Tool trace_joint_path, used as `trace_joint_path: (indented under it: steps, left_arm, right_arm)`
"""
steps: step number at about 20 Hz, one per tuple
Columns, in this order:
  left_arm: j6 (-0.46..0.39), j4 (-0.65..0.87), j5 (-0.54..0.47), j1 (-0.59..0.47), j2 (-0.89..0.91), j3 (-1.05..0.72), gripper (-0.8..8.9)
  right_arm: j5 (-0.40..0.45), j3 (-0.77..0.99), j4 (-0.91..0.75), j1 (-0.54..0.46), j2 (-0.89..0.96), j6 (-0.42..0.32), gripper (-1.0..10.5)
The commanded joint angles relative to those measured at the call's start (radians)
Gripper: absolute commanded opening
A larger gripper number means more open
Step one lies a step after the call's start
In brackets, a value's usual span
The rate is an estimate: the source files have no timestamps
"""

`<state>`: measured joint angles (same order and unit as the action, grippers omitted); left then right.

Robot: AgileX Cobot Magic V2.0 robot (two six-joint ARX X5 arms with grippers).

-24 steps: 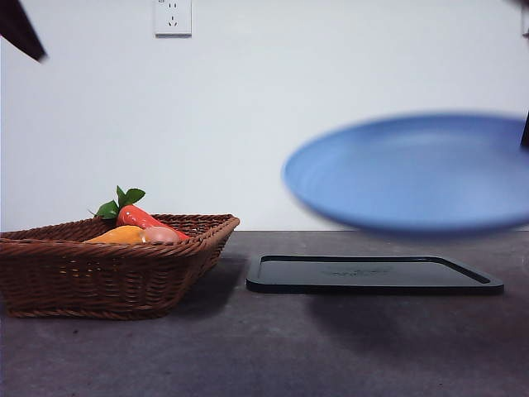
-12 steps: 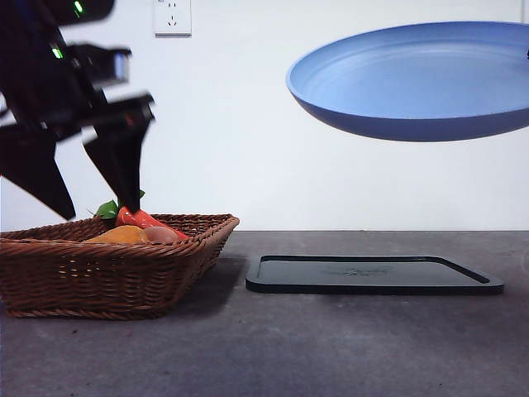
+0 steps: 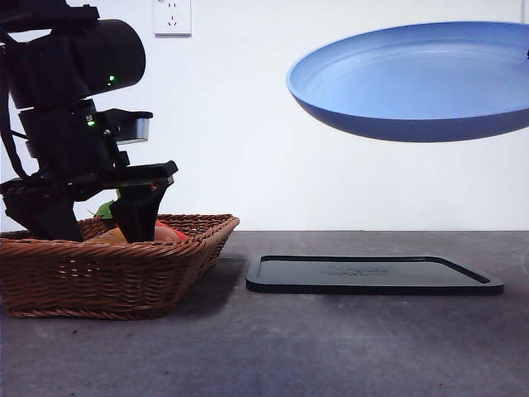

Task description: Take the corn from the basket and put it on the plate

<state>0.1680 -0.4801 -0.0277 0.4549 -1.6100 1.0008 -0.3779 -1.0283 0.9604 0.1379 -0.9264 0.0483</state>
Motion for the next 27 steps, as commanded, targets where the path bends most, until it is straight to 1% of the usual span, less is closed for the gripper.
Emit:
trace_joint_path:
  steps: [1, 2, 4, 5, 9, 13, 17, 19, 21, 23, 24, 25, 27]
  left_arm:
    - [0.010, 0.002, -0.004, 0.005, -0.029, 0.023, 3.16]
    - [0.014, 0.001, -0.004, 0.006, -0.029, 0.023, 2.88]
    - [0.032, 0.001, -0.004, 0.006, -0.029, 0.023, 2.00]
    - [0.033, 0.002, -0.004, 0.005, -0.029, 0.023, 1.83]
    - [0.033, 0.005, -0.003, 0.005, -0.002, 0.028, 1.81]
    - [0.048, -0.003, 0.013, 0.006, 0.089, 0.069, 1.81]
    - [0.074, -0.013, 0.086, 0.027, 0.217, 0.122, 1.81]
    - [0.101, 0.006, 0.166, 0.058, 0.270, 0.132, 1.81]
    - [0.125, 0.047, 0.225, 0.105, 0.294, 0.132, 1.81]
    - [0.131, 0.078, 0.231, 0.173, 0.283, 0.132, 1.81]
    - [0.128, 0.093, 0.231, 0.205, 0.269, 0.132, 1.81]
    - [0.119, 0.117, 0.231, 0.241, 0.244, 0.132, 1.81]
    - [0.105, 0.163, 0.230, 0.290, 0.187, 0.132, 1.81]
  right_arm:
    - [-0.007, -0.023, -0.014, 0.002, -0.006, -0.011, 0.0]
    - [-0.007, -0.022, -0.017, 0.002, -0.006, -0.011, 0.0]
    - [-0.006, -0.022, -0.018, 0.002, -0.007, -0.012, 0.0]
    - [-0.007, -0.022, -0.018, 0.002, -0.007, -0.011, 0.0]
    - [-0.006, -0.022, -0.017, 0.002, -0.015, -0.011, 0.0]
    - [-0.007, -0.022, -0.024, 0.002, -0.085, -0.007, 0.0]
    - [-0.019, -0.022, -0.063, 0.003, -0.214, 0.006, 0.0]
    - [-0.038, -0.022, -0.096, 0.004, -0.285, 0.022, 0.0]
    - [-0.108, -0.022, -0.135, 0.005, -0.351, 0.050, 0.0]
    - [-0.177, -0.022, -0.174, 0.006, -0.403, 0.079, 0.0]
    - [-0.198, -0.022, -0.189, 0.010, -0.421, 0.089, 0.0]
    - [-0.207, -0.022, -0.204, 0.021, -0.438, 0.102, 0.0]
    - [-0.209, -0.022, -0.210, 0.040, -0.454, 0.103, 0.0]
